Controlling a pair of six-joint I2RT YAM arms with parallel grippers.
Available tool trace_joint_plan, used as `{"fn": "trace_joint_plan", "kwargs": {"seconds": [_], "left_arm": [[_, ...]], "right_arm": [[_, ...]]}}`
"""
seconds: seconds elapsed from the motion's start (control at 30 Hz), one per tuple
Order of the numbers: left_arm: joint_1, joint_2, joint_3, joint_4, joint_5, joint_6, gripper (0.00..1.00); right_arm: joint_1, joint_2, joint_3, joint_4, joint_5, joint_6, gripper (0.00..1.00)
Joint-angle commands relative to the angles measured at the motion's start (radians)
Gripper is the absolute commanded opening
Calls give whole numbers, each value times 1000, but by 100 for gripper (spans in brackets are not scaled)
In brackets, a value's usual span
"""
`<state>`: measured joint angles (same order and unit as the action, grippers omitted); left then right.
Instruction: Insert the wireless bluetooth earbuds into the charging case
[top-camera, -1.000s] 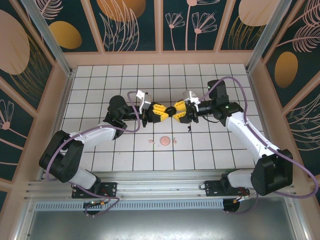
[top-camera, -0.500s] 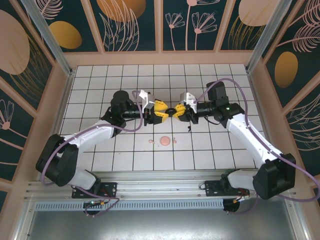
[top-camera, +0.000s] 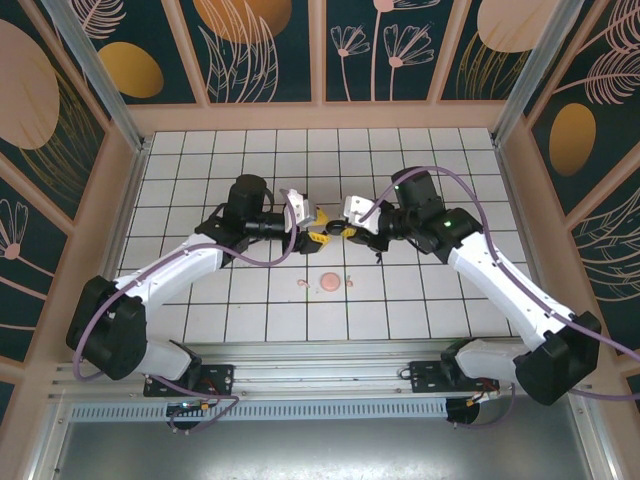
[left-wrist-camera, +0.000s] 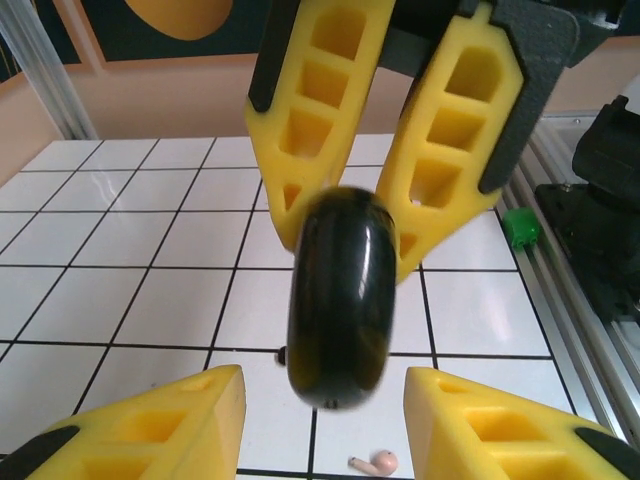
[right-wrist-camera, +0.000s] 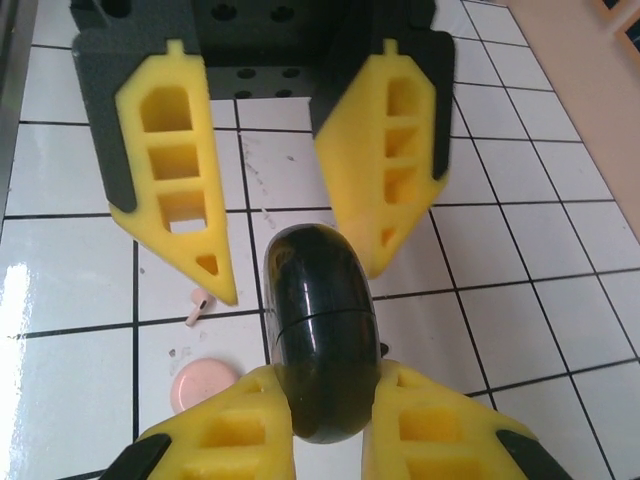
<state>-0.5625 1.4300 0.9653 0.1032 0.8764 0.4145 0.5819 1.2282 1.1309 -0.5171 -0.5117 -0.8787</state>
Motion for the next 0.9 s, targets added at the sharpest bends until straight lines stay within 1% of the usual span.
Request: {"fn": "trace_joint_plan", "kwargs": {"seconds": [0.0, 0.1, 0.17, 0.23, 0.3, 0.4, 0.47, 0.53, 0.57, 0.63, 0.67, 0.77, 0.87], "left_arm": [[-2, 4, 37, -42, 8, 55, 46], [-3, 3, 37, -45, 13, 58, 43], [-3, 2, 38, -52, 19, 59, 38], [-3, 3, 40, -59, 27, 61, 29], [-2, 0, 43, -67, 31, 66, 23], [-3, -1, 46, -71, 43, 68, 17], [-3, -2, 41, -52, 56, 53, 15], [-3, -1, 24, 5, 83, 11, 14], [-3, -1, 14, 47, 99, -20, 14], [-3, 3, -34, 185, 151, -124, 13], [-3, 5, -51, 256, 170, -178, 13], [-3, 9, -104, 470, 192, -333, 13], [-3, 14, -135, 616, 204, -449, 12]], "right_arm": [[27, 26, 41, -35, 25, -29, 14], [37, 47, 51, -45, 18, -35, 14], [39, 59, 58, -51, 16, -38, 14], [41, 68, 62, -55, 19, -42, 14], [40, 73, 66, -55, 21, -45, 14], [41, 70, 63, -52, 20, -46, 14], [36, 59, 52, -42, 25, -44, 19], [21, 22, 18, -6, 13, -18, 31], [7, -3, -5, 21, -8, 4, 35], [-28, -84, -87, 115, -106, 65, 41], [-78, -125, -129, 164, -160, 100, 43], [-183, -260, -279, 370, -342, 245, 46], [-235, -351, -403, 572, -442, 390, 48]]}}
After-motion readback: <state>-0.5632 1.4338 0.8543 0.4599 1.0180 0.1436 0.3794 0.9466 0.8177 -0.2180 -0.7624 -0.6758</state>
